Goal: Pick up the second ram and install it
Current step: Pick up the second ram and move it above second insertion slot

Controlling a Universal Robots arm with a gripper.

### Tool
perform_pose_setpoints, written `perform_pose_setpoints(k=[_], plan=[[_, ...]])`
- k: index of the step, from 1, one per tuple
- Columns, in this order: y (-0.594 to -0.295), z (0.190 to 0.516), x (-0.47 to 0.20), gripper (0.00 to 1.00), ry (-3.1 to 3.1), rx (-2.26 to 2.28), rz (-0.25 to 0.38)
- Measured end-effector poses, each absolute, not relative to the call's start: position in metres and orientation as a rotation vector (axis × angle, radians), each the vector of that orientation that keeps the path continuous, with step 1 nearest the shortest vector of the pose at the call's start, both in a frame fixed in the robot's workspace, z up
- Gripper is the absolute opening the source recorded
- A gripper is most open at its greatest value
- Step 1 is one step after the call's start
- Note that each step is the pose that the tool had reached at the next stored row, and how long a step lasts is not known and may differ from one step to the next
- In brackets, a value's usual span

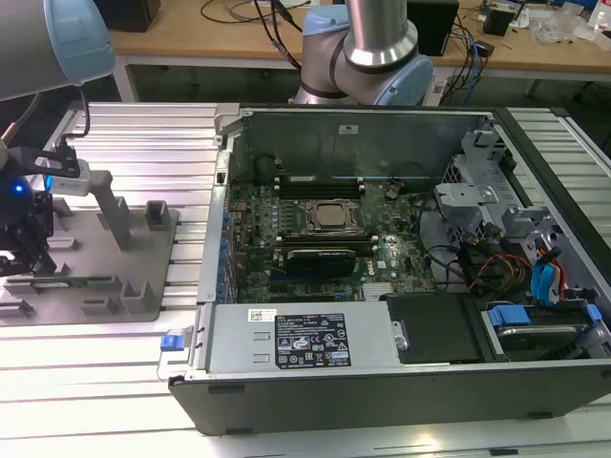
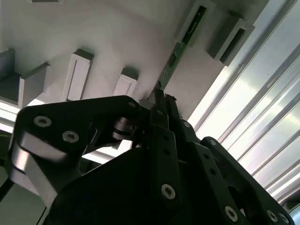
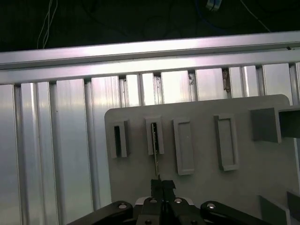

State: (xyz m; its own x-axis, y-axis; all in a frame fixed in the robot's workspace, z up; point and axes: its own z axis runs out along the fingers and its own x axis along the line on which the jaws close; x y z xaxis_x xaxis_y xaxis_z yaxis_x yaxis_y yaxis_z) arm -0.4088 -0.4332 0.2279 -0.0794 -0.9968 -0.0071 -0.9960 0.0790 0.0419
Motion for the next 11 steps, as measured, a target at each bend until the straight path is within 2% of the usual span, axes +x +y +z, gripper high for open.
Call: perform_pose_setpoints(k=[2,11], plan=[[-0.433,0.228,-0.409,0.28,-2.29,2.115,-0.055],[-0.433,0.218,-0.409,0.28,-2.177,2.228,-0.051]])
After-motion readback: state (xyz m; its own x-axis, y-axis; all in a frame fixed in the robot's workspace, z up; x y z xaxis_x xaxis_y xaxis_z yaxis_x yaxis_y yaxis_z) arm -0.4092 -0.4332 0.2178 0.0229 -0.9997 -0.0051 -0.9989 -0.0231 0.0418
